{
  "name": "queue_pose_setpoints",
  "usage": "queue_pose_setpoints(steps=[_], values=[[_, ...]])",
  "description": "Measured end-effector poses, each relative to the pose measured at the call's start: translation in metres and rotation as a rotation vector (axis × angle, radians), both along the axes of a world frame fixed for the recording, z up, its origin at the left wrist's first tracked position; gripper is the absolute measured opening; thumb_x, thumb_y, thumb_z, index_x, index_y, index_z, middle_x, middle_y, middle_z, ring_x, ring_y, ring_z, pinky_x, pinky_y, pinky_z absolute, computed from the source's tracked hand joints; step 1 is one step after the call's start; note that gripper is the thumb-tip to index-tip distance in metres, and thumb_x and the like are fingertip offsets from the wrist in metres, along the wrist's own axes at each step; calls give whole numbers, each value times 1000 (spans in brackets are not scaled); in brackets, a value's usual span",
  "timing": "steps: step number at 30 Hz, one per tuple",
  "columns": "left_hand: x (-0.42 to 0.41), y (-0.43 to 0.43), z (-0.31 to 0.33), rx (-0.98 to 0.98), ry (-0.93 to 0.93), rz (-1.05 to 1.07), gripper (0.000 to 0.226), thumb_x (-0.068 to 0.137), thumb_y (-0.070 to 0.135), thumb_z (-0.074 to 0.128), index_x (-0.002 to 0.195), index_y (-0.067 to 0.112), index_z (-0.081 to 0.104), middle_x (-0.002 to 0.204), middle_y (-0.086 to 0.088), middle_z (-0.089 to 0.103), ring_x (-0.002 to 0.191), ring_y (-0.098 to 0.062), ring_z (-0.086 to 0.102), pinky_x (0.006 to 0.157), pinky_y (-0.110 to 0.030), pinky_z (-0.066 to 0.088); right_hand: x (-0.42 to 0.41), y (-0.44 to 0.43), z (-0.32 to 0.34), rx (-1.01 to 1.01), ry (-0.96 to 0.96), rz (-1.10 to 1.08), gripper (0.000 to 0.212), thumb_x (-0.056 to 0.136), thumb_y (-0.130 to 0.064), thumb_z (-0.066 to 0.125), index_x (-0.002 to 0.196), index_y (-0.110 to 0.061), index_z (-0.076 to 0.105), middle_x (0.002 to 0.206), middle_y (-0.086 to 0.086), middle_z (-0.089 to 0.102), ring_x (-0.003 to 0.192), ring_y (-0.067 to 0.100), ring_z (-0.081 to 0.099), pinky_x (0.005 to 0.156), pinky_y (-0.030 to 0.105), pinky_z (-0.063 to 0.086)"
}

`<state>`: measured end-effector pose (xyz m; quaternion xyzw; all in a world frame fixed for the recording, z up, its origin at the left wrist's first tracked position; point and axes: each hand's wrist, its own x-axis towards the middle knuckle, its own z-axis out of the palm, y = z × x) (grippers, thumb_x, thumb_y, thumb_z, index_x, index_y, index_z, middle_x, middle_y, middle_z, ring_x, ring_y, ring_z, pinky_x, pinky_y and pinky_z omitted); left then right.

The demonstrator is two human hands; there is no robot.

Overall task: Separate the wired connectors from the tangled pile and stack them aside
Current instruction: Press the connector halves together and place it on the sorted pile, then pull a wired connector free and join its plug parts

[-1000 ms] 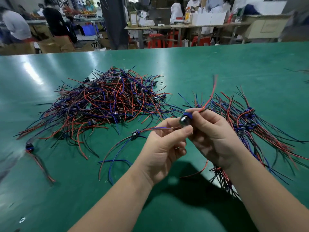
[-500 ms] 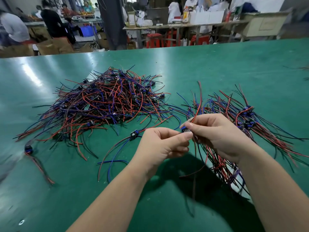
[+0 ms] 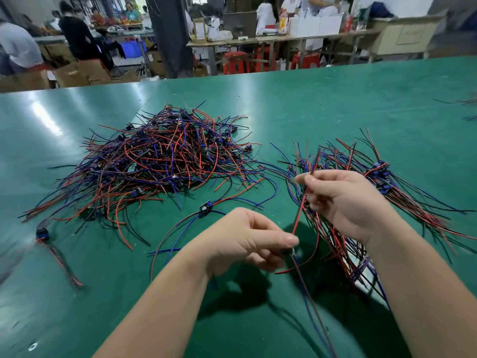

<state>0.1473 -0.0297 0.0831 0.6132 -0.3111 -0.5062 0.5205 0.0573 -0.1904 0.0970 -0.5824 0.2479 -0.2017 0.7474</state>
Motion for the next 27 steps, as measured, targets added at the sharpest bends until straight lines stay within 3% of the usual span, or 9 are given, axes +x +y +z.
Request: queue_pose_setpoints(steps=[3,6,10,13,16,19,22,24,27], values=[[2,7,1,58,-83,-197,16,77,11,76,63,17,71,59,1,66,50,-10,64,49,-18,50,0,-7,2,120,-80,-144,20,96,-5,48,83,-4,64,65,3,54,46,6,48,46,15,40],[0,8,3,79,-158,-262,9,72,20,79,67,19,72,63,1,67,54,-10,65,52,-17,50,1,-11,3,172,-198,-320,19,101,-10,41,94,-8,58,75,6,51,48,8,55,48,15,44],[3,-2,5,-85,-21,205,25,61,33,80,68,12,68,60,-1,64,48,-9,60,48,-19,50,1,-10,2,-85,-151,-420,10,97,-12,48,99,-21,48,90,3,49,61,11,54,55,20,45],[9,-5,3,-147,27,482,33,58,40,74,70,11,64,58,2,63,44,-7,57,46,-19,50,0,4,0,-406,-125,-145,19,87,-17,64,98,-28,54,88,-2,56,63,11,53,60,24,43],[10,-4,1,-167,-42,485,32,61,42,70,68,11,65,54,4,62,43,-6,55,46,-20,52,-1,21,-6,-692,-8,321,33,76,-23,78,104,-31,61,99,-4,63,62,16,51,62,27,45],[7,-5,-2,-211,-97,450,30,65,40,68,66,10,68,51,3,59,43,-6,53,47,-20,51,2,30,-10,-950,21,261,23,77,-21,77,93,-30,62,86,-6,68,57,21,54,60,28,48],[5,-8,1,-239,-57,515,36,67,47,65,63,13,73,57,2,64,42,-7,54,44,-20,49,2,31,-5,-808,-57,118,18,81,-10,72,91,-25,66,79,-5,70,61,21,65,62,33,53],[11,-9,2,-224,-87,606,36,77,46,63,67,13,73,60,0,67,46,-7,57,45,-19,49,-2,25,1,-694,-110,-1,21,85,-4,67,93,-23,67,74,-7,70,57,18,67,54,29,53],[29,-3,-3,-129,-461,772,14,87,22,67,74,20,71,69,4,71,61,-8,62,62,-24,53,-13,9,18,-564,-243,-107,18,88,-2,63,99,-14,69,71,-4,69,39,13,57,37,18,40]])
